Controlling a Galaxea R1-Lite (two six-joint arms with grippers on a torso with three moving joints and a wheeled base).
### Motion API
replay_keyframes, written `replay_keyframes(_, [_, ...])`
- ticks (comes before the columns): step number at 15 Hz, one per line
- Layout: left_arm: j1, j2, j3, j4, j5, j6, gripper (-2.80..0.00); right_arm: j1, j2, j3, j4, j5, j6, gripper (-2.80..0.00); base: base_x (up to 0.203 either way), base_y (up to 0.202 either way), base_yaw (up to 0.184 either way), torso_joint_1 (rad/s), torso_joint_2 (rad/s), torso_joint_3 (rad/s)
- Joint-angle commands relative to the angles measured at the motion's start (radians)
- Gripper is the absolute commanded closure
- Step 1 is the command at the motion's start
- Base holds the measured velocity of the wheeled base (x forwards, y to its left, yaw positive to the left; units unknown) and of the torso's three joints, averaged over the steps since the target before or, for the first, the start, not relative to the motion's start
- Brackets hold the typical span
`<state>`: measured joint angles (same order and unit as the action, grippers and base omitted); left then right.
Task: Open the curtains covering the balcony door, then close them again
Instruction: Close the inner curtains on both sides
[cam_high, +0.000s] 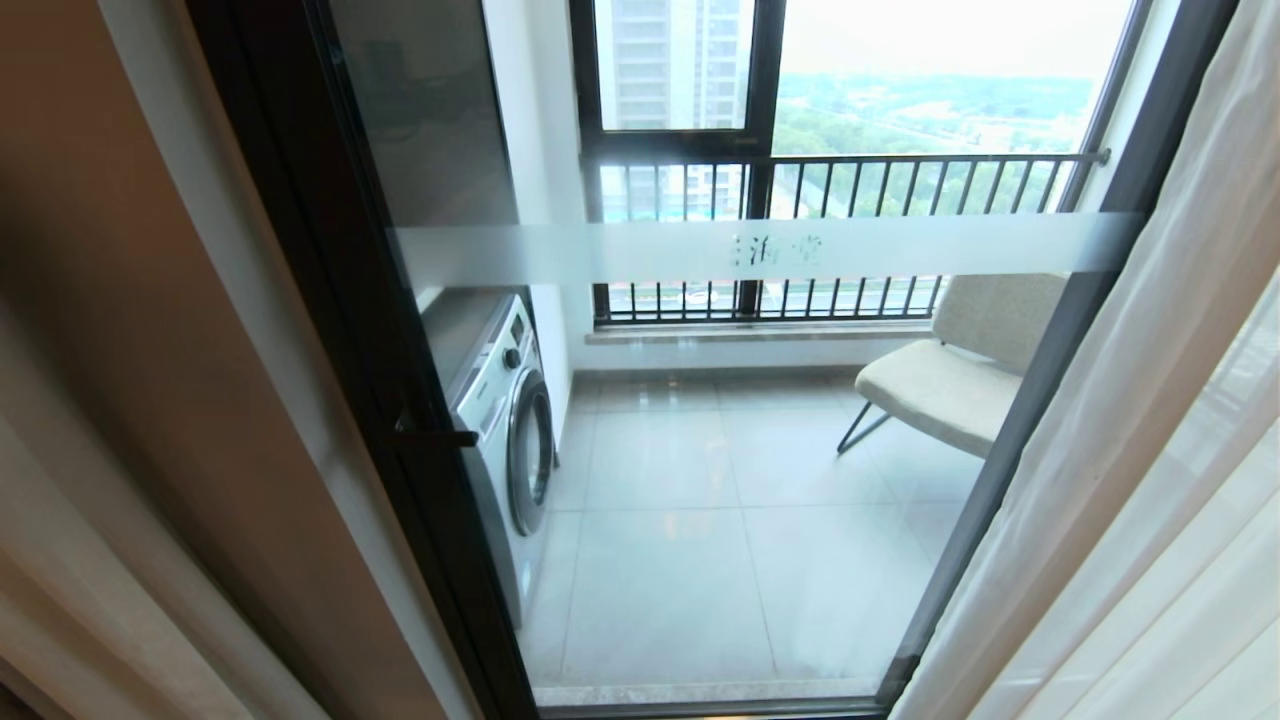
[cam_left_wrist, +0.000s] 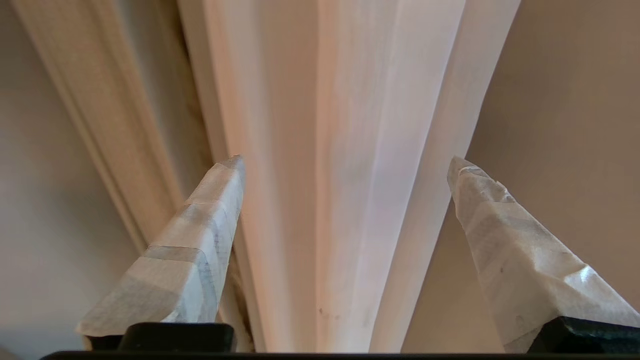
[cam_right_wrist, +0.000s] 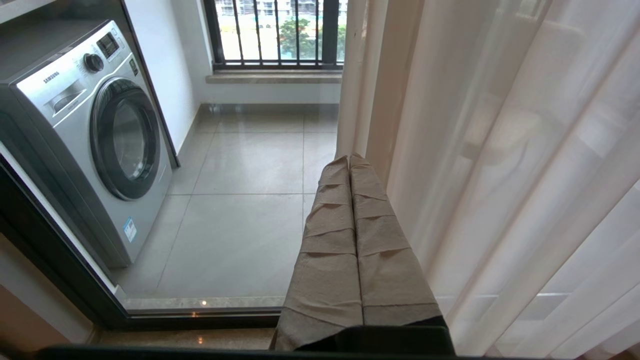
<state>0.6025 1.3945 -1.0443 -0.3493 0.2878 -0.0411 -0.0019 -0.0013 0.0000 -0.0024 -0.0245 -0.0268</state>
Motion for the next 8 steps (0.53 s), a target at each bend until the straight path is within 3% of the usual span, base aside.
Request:
replay_keyframes(1, [0.013,0.079,-0.024,-0.031,-0.018,-0.002,-2.8,0.0,0.001,0.0,-0.001,0.0,-0.001,0.0,0.0,0.0,0.0,0.0,0.0,0.0])
replay_keyframes(8, [0.033,0.255,-0.144,-0.155,-0.028,-0.002,-2.8,0.0,0.001,0.0,-0.001,0.0,-0.001,0.0,0.0,0.0,0.0,0.0,0.0,0.0])
